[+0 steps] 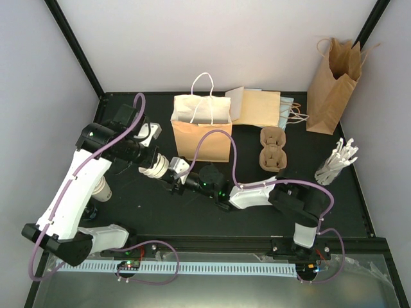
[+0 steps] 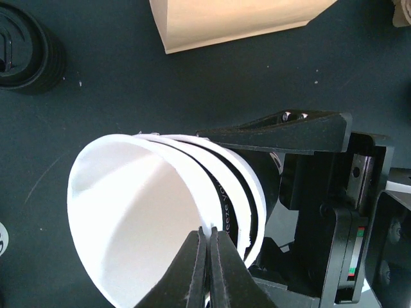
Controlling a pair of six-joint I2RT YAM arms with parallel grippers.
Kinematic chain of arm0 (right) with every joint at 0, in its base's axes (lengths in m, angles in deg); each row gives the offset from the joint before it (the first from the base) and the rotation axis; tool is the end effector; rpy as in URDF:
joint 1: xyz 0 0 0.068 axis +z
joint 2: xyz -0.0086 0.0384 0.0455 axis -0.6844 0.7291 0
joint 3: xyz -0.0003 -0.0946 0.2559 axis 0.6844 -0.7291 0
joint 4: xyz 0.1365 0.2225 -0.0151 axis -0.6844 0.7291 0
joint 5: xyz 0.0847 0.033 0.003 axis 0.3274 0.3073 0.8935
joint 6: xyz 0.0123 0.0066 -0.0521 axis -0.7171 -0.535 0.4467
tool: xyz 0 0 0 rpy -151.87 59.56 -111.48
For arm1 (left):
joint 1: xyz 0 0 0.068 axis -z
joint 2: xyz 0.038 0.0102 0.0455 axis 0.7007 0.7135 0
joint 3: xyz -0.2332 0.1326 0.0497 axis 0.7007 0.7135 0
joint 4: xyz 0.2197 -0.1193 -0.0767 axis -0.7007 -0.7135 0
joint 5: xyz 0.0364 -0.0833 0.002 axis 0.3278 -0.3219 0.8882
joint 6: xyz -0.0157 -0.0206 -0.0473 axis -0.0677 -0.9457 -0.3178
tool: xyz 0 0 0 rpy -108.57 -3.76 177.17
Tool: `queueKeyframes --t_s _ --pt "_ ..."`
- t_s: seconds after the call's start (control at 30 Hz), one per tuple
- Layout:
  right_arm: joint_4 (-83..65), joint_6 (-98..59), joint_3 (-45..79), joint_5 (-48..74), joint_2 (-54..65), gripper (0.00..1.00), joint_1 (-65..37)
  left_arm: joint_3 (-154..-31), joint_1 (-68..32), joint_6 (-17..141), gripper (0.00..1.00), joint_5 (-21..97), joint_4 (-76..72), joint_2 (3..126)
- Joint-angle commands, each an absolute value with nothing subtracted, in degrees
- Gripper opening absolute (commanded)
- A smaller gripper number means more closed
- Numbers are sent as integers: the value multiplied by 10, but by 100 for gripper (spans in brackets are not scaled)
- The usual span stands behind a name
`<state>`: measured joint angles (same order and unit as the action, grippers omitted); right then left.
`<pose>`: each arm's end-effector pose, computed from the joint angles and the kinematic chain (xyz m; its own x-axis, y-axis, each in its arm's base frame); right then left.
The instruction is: Pack the takeout coffee
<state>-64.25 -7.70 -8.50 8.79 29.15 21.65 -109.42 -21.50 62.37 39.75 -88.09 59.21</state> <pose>0.1631 0.3517 0.2028 0.0782 -0.0335 -0.9964 -0.9228 0.3757 -0.0851 0.1720 -0.0773 0.3980 -0.9034 0.1751 -0.3913 0.2623 0.9478 -0.1814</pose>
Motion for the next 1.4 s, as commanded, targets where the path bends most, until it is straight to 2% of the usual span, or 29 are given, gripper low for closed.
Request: queueKeyframes --t_s 0.0,0.63,1.07,1.3,1.37 --pt "-550 -67 -142 49 301 79 209 -1143 -240 632 2 599 -863 545" --pt "-550 -59 -146 55 297 82 209 -1171 -241 641 1 707 -869 534" --pt "-554 -61 -145 50 297 82 209 -1134 -241 645 2 665 -851 538" --pt "-550 -57 -148 55 280 83 209 -1121 -241 657 2 589 -849 543" --pt "-553 -57 -156 53 266 83 209 -1100 -241 643 2 618 -851 548"
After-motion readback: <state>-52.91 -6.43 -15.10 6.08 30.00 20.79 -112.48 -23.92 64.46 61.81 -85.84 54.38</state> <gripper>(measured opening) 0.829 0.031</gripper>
